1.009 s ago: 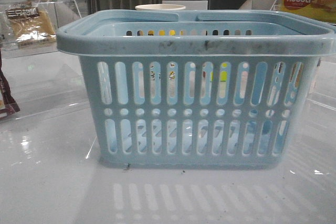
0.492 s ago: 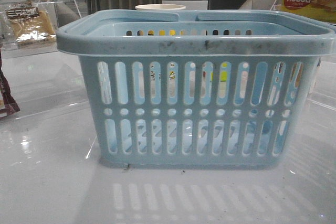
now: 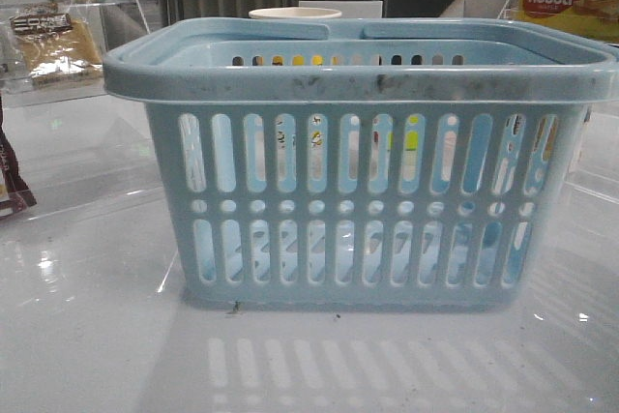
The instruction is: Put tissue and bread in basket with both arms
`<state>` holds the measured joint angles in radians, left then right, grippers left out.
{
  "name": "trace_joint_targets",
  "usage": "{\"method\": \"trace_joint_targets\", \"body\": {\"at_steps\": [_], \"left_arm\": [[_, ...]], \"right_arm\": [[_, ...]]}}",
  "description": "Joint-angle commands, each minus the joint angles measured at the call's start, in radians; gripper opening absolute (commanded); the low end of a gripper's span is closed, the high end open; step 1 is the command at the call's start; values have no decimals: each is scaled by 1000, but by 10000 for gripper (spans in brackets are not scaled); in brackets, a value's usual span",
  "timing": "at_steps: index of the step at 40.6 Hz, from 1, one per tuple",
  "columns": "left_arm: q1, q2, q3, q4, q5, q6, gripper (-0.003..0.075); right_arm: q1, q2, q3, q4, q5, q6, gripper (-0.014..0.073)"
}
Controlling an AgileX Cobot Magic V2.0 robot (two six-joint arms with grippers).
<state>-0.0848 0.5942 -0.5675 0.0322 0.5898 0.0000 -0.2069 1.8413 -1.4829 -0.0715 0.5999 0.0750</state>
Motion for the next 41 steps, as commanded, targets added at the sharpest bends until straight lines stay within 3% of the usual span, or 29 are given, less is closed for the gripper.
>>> {"method": "trace_joint_targets", "body": {"at_steps": [1, 19, 29, 41], "left_arm": [[1, 7, -37, -8, -75, 0, 160], [1, 7, -37, -8, -75, 0, 150], [1, 7, -37, -8, -75, 0, 150], [1, 7, -37, -8, -75, 0, 150]], "right_arm": [[-5, -103, -39, 23, -6, 1, 215], [53, -396, -39, 103, 148, 0, 215], [287, -518, -38, 103, 166, -1, 215], [622, -458, -35, 104, 181, -1, 215]]}}
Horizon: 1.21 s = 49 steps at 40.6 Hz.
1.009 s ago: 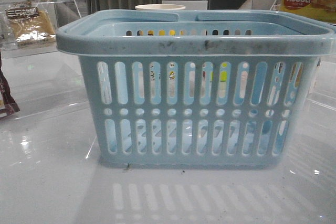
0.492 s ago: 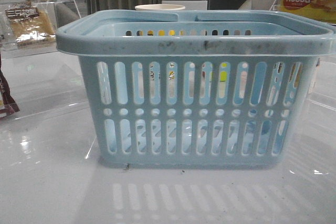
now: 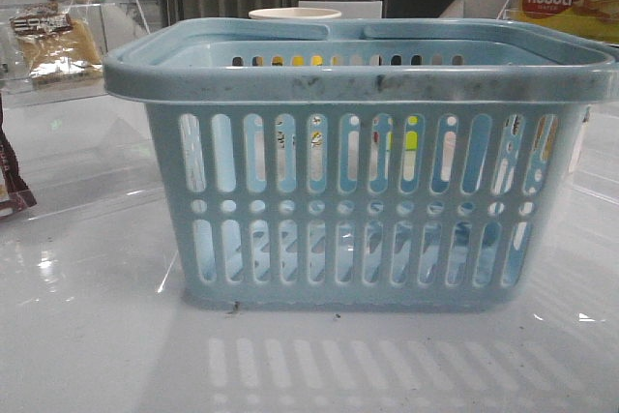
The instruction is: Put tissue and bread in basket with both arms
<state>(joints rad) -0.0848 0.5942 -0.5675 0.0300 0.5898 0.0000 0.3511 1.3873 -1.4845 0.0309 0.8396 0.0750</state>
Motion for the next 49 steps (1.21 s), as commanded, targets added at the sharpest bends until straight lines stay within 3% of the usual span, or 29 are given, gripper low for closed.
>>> {"method": "trace_joint_targets", "body": {"at_steps": [1, 8, 15, 18, 23, 28, 38, 49], "left_arm": [[1, 7, -37, -6, -75, 0, 150], [1, 7, -37, -6, -75, 0, 150], [1, 7, -37, -6, -75, 0, 150], [1, 7, -37, -6, -75, 0, 150], [1, 7, -37, -6, -76, 0, 150], [1, 7, -37, -6, -78, 0, 150], [1, 7, -37, 17, -76, 0, 150], [1, 7, -37, 19, -80, 0, 155]], "right_arm": [[89, 7, -34, 2, -59, -1, 215], [186, 97, -34, 2, -36, -1, 215], [195, 190, -34, -4, -7, -1, 231], [195, 218, -34, -13, 0, -1, 296], [195, 242, -34, -26, 1, -1, 482], [195, 231, -34, -52, 14, -1, 549], [209, 69, 0, -55, 21, -1, 549], [209, -251, 262, -60, -76, -1, 549]]}}
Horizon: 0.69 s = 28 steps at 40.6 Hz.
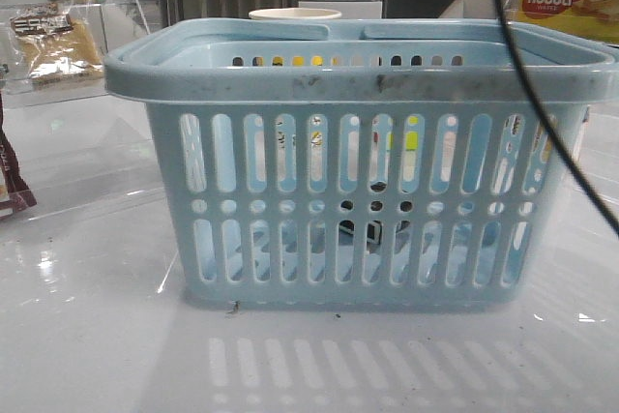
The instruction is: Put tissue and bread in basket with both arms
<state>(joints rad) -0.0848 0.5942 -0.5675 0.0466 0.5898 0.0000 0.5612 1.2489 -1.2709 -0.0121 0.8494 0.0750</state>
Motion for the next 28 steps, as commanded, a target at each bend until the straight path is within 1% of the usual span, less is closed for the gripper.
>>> {"method": "trace_joint_targets", "body": {"at_steps": [1, 4, 6, 9, 14, 16, 18, 20, 24, 28], "left_arm": [[1, 7, -37, 2, -80, 0, 155], [1, 7, -37, 2, -87, 0, 171], [1, 7, -37, 2, -96, 0, 202], [1, 7, -37, 2, -109, 0, 282], [1, 7, -37, 2, -133, 0, 477], [1, 9, -37, 2, -137, 0, 538], [1, 22, -37, 2, -145, 0, 580], [1, 41, -38, 2, -158, 0, 595], [1, 107, -61, -1, -158, 0, 594], [1, 203, -118, -17, -158, 0, 594]], "right_arm": [[-1, -146, 78, -19, -92, -1, 549], [-1, -233, 151, -20, -112, -1, 549], [-1, -283, 206, -20, -118, -1, 549], [-1, -350, 268, -20, -128, -1, 549], [-1, -450, 361, -20, -137, -1, 549], [-1, -479, 383, -20, -137, -1, 549], [-1, -499, 400, -20, -137, -1, 549], [-1, -512, 411, -20, -134, -1, 549], [-1, -516, 414, -20, -127, -1, 549], [-1, -516, 414, -20, -127, -1, 549]]}}
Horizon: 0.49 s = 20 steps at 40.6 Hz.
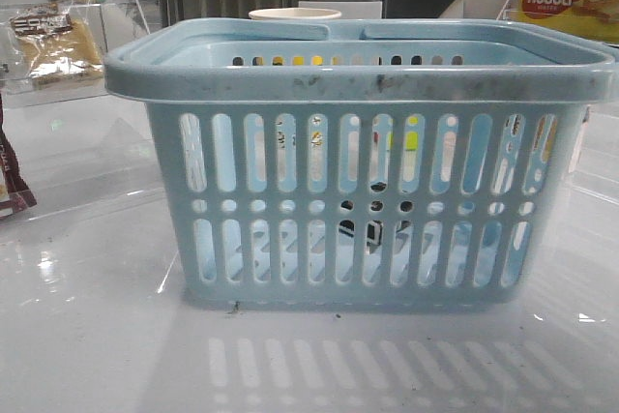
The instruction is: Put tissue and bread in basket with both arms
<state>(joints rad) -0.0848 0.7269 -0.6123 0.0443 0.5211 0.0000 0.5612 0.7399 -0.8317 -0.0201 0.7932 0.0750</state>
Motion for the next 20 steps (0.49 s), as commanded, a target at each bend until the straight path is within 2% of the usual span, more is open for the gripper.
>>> {"method": "trace_joint_targets", "body": {"at_steps": [1, 20], "left_arm": [[1, 91, -93, -14, -89, 0, 594], [22, 645, -555, -26, -78, 0, 594]], "right_arm": [[-1, -7, -25, -11, -71, -1, 549], [-1, -7, -25, -11, -71, -1, 549]]}}
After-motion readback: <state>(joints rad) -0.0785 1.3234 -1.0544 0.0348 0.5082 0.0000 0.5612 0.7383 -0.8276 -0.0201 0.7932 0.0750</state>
